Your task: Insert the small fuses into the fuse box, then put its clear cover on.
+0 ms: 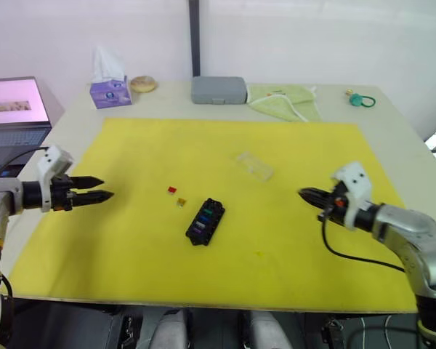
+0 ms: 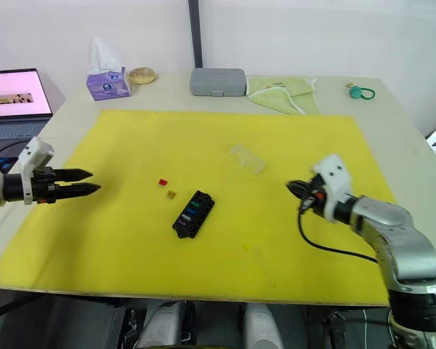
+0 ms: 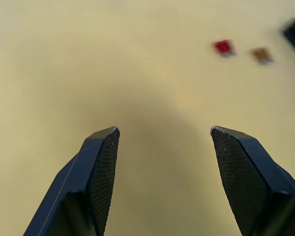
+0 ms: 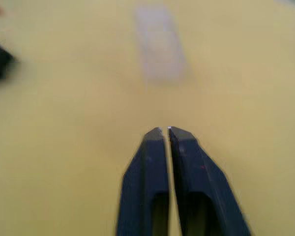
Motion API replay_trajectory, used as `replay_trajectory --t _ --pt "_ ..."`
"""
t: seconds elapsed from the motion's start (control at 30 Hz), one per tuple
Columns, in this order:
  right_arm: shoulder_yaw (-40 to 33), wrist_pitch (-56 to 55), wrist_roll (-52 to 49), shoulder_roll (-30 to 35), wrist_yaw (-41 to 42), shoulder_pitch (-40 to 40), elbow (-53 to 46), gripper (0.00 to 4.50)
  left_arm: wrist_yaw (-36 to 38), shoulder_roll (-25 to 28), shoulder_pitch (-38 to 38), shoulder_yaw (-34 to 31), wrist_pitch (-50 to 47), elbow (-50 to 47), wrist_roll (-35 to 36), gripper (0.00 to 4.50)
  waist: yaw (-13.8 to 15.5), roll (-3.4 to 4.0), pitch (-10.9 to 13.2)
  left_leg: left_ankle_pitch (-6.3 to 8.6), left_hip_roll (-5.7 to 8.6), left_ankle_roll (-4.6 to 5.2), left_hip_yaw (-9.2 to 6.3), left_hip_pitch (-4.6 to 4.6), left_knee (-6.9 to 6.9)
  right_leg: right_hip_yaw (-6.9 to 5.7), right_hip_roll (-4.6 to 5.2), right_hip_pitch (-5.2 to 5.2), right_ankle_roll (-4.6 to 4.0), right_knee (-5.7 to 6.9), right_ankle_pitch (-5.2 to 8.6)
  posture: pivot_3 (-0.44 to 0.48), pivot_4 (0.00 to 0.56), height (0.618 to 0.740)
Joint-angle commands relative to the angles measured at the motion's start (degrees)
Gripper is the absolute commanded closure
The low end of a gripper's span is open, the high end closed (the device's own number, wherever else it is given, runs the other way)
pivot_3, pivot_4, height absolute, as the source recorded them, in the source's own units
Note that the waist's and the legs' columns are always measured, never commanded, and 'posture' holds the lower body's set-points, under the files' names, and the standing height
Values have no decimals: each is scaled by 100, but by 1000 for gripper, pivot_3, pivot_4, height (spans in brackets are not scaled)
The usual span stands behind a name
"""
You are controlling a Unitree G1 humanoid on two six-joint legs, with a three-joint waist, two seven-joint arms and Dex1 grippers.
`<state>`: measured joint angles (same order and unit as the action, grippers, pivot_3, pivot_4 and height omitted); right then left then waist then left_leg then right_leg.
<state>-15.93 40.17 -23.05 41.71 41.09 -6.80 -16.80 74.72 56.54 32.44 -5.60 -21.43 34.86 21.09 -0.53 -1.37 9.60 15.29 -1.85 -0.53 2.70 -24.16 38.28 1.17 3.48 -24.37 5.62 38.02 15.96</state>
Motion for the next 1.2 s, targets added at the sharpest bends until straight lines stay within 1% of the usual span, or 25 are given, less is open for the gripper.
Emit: replay_trajectory --t 0.03,0.07,0.1,0.2,0.23,0.4,0.47,0.53,0.57,0.63,0.67,0.8,0.9,1.0,1.07,1.2 --pt "-852 -753 208 163 -46 410 755 2759 -27 9 273 -295 409 835 -91 101 -24 0 0 0 0 0 1 3 0 1 -1 1 0 2 0 0 150 737" --pt "-1000 -849 178 151 -31 534 917 2198 -17 -23 341 -311 464 1043 -110 0 -34 0 0 0 -1 0 2 4 0 3 -2 1 0 2 0 0 150 737" --pt "-1086 -877 128 117 -50 588 949 1750 1 -54 413 -313 514 1192 -126 0 -42 0 0 0 -1 0 3 6 -1 4 -2 1 0 3 0 0 150 737" --pt "-1176 -998 115 63 -138 650 1065 193 89 -152 593 -225 683 1535 -243 0 -68 0 0 0 -6 0 5 11 -2 8 -8 0 0 6 0 0 150 737" --pt "-1196 -989 91 38 -181 638 1109 38 100 -192 635 -192 762 1648 -309 0 -68 0 0 0 -6 0 7 15 -2 11 -8 1 0 10 0 0 150 737" --pt "-1181 -1072 74 -88 -342 547 1253 38 44 -399 950 -167 1096 2225 -557 0 -28 0 0 0 -5 0 7 15 -2 12 -7 3 0 9 0 0 150 737" --pt "-1178 -1068 171 -112 -562 503 1252 38 23 -495 1137 -215 1129 2372 -562 0 -18 -1 -1 0 -5 0 7 14 -2 11 -7 4 0 8 0 0 150 737" --pt "-1100 -407 -194 5 -431 383 1088 38 11 -653 1346 -221 1108 2440 -565 0 -7 -1 -1 0 -3 0 7 12 -1 11 -4 4 0 8 0 0 150 737" --pt "-1068 -90 -576 28 -283 204 811 38 279 -764 1414 -131 938 2338 -533 0 -8 -1 -1 0 -3 0 6 12 0 10 -3 5 1 8 0 0 150 737" --pt "-1001 266 -1029 56 -123 -66 406 38 662 -922 1497 10 677 2169 -515 0 -19 0 -1 0 -2 -1 8 12 1 11 -2 5 1 9 -1 0 150 737" --pt "-806 536 -1318 119 -38 -301 -12 38 930 -1072 1502 136 386 1895 -455 0 -38 1 -1 0 -2 -1 6 12 2 11 -3 5 1 10 -1 0 150 737" --pt "-249 1327 -2104 204 -53 -1000 -1033 38 1344 -1423 1443 328 -331 1307 -346 0 -62 3 -1 0 -12 -1 0 14 1 11 -16 4 1 13 0 0 150 737" --pt "256 1847 -2705 93 -254 -1575 -1721 38 1429 -1670 1433 406 -642 1305 -332 0 -52 3 -1 0 -14 -1 -7 14 1 11 -19 3 0 12 0 0 150 737" --pt "473 2074 -2977 29 -454 -1777 -1958 38 1518 -1758 1366 492 -745 1231 -378 0 -25 1 -1 0 -13 -1 -10 8 3 9 -18 3 0 10 0 0 150 737" --pt "591 2196 -3183 -62 -637 -1879 -2103 38 1483 -1842 1286 585 -636 1203 -485 0 -10 1 -1 0 -9 0 -10 5 4 9 -10 3 0 8 0 0 150 737" --pt "677 2255 -3388 -174 -905 -1916 -2165 38 1391 -1996 1241 699 -461 1473 -682 0 -2 0 -3 0 -4 0 -13 4 6 9 -1 3 0 8 0 0 150 737"
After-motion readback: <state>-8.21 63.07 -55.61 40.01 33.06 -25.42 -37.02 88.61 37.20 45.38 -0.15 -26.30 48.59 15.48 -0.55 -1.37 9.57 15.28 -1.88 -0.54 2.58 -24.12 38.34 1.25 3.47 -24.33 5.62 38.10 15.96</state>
